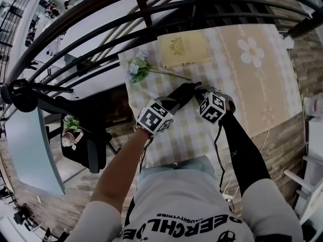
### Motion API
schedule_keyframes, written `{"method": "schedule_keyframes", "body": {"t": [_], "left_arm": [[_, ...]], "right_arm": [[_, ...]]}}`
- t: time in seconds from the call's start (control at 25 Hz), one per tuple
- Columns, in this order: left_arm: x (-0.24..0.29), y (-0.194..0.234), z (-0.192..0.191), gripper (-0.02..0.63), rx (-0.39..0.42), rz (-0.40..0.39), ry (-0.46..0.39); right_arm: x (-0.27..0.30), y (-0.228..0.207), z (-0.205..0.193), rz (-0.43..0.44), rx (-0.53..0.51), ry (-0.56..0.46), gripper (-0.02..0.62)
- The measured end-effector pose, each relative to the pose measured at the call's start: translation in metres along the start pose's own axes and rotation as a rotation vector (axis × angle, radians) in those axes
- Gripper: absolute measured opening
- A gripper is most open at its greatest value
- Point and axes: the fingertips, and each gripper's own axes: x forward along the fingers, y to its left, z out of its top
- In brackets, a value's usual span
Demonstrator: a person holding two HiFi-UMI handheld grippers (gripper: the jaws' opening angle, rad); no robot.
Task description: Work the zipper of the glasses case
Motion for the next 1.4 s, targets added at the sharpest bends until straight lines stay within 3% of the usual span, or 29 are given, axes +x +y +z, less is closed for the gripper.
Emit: {"method": "schedule_keyframes", "body": {"t": [1.4], "left_arm": [[-0.001, 0.002, -0.001, 0.009, -0.013, -0.035, -0.005]], "right_arm": [[-0.004, 0.06, 0.014, 0.07, 0.008, -0.021, 0.028]]}}
